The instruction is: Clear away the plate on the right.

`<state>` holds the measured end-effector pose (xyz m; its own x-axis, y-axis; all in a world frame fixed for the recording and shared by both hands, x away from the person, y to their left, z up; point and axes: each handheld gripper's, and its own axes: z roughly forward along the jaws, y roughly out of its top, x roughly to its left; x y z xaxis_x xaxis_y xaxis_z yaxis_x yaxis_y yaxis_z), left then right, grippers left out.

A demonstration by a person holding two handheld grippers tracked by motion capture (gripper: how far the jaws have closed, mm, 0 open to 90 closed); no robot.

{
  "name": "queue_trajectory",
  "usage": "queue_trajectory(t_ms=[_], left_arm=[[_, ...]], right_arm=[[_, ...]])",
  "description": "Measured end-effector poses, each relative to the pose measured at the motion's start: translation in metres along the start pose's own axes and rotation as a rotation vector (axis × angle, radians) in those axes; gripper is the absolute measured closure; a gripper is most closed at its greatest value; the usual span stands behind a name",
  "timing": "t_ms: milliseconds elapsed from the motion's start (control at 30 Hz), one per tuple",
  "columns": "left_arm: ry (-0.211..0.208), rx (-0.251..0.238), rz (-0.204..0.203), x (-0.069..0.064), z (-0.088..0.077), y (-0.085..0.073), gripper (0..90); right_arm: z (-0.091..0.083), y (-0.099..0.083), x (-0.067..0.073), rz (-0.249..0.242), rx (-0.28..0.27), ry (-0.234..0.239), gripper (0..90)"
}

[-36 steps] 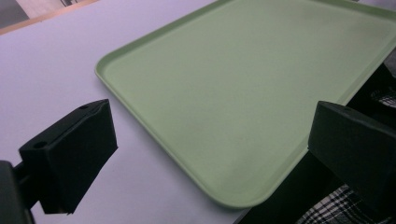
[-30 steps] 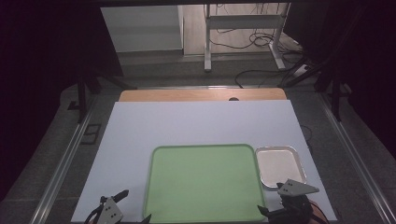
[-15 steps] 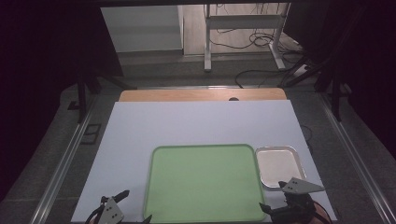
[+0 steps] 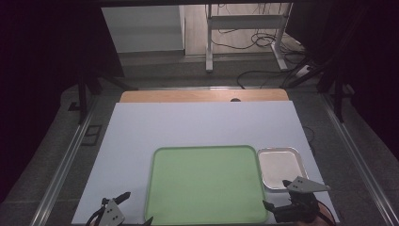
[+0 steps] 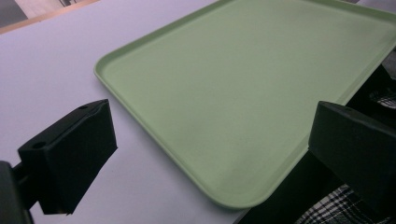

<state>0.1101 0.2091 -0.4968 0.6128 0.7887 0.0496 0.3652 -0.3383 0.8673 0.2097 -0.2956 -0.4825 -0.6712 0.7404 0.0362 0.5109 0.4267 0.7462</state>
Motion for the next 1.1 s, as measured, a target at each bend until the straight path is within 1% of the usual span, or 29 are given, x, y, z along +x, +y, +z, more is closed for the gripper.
queue_trajectory(t_ms=[100,200,333,467,600,767,900,967,1100], left_arm=[[0.000,-0.001,0.000,0.000,0.000,0.000,0.7],[0.000,0.000,0.001,0.000,0.000,0.000,0.7],[0.000,0.002,0.004,0.000,0.001,0.000,0.7],[0.000,0.002,0.004,0.000,0.001,0.000,0.7],[0.001,0.004,0.007,-0.001,0.001,0.001,0.8],[0.002,0.005,0.010,-0.001,0.001,0.001,0.8],[0.002,0.006,0.010,-0.001,0.002,0.001,0.8],[0.001,0.008,0.011,-0.001,0.002,0.001,0.8],[0.000,0.009,0.012,-0.001,0.002,0.001,0.8]], right_arm=[[0.000,0.000,-0.002,0.009,-0.012,0.004,0.0],[0.001,0.001,-0.005,0.014,-0.032,-0.005,0.0],[0.002,0.002,-0.009,0.019,-0.042,-0.018,0.0],[0.005,0.002,-0.016,0.035,-0.041,-0.029,0.0],[0.005,0.003,-0.022,0.069,-0.050,-0.030,0.0],[0.007,0.005,-0.026,0.079,-0.060,-0.034,0.0],[0.007,0.007,-0.029,0.081,-0.068,-0.047,0.3],[0.007,0.007,-0.032,0.095,-0.077,-0.041,0.3],[0.010,0.008,-0.036,0.106,-0.080,-0.050,0.3]])
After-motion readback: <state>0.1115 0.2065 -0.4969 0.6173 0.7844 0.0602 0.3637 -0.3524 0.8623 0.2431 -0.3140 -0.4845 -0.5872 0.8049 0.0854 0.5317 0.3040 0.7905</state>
